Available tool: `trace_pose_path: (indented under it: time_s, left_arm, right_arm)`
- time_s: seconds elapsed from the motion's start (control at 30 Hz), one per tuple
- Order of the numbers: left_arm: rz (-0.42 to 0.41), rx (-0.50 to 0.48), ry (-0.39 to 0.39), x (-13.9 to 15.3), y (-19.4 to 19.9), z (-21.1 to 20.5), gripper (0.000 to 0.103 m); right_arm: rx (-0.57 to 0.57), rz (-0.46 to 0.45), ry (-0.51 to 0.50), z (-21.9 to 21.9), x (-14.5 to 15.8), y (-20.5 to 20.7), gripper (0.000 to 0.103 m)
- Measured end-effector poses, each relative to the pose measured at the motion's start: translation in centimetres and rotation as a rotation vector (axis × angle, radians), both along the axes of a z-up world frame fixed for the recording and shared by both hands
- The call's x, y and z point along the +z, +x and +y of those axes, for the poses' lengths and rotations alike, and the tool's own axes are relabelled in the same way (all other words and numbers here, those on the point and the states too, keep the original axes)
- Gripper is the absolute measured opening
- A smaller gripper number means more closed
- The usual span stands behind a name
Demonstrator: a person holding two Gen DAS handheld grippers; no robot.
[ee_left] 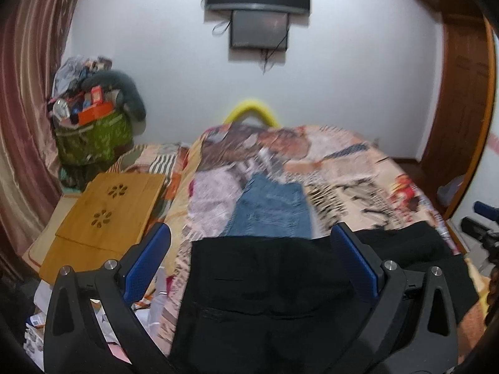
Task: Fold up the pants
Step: 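Grasp the black trousers' waistband with the left gripper while the right gripper grasps it too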
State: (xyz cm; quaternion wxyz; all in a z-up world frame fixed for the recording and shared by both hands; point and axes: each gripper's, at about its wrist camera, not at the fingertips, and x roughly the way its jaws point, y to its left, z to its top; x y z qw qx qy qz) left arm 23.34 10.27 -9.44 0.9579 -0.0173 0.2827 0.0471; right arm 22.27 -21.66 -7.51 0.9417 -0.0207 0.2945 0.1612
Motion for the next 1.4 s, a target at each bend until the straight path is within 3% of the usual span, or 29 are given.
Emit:
trace_pose_path:
  time_s: [0.17, 0.23, 0.53, 0.6, 0.77, 1.03, 1.2, 1.27, 1.37, 1.4]
  left_arm:
    - [0.079, 0.059, -0.008, -4.3, 4.9, 3.4, 0.103]
    - [0.158, 0.070, -0.038, -7.0, 7.2, 4.6, 0.103]
    - [0.380, 0.078, -0.035, -14.5, 13.3, 7.6, 0.102]
    - [0.420, 0.077, -0.052, -16.0, 14.8, 8.1, 0.092]
    - [0.497, 0.083, -0.127, -18.5, 17.5, 9.4, 0.078]
    - [0.571, 0.097, -0.175, -20.7, 20.2, 10.9, 0.072]
    - [0.564, 0.119, -0.102, -20.6, 19.8, 10.4, 0.047]
    - [0.557, 0.119, -0.091, -20.3, 19.6, 10.4, 0.042]
    - [0.555, 0.115, -0.056, -19.8, 19.3, 9.9, 0.032]
    - [0.549, 0.123, -0.034, -19.5, 19.1, 9.7, 0.021]
  right_arm:
    - [-0.004, 0.099, -0.016, -0.9, -2.6, 4.3, 0.103]
    - [-0.005, 0.137, -0.056, -0.8, -3.7, 6.0, 0.103]
    - [0.089, 0.251, -0.172, 0.1, -8.5, 11.6, 0.103]
    - [0.117, 0.264, -0.181, 0.3, -9.2, 12.9, 0.103]
    - [0.173, 0.331, -0.167, 0.8, -10.8, 15.5, 0.099]
    - [0.238, 0.398, -0.182, 2.2, -13.5, 17.7, 0.078]
    - [0.298, 0.416, -0.150, 3.3, -14.3, 17.5, 0.054]
    - [0.313, 0.418, -0.135, 3.8, -14.2, 17.2, 0.036]
    - [0.310, 0.414, -0.123, 3.9, -14.1, 16.8, 0.027]
    - [0.306, 0.407, -0.127, 4.0, -14.1, 16.6, 0.025]
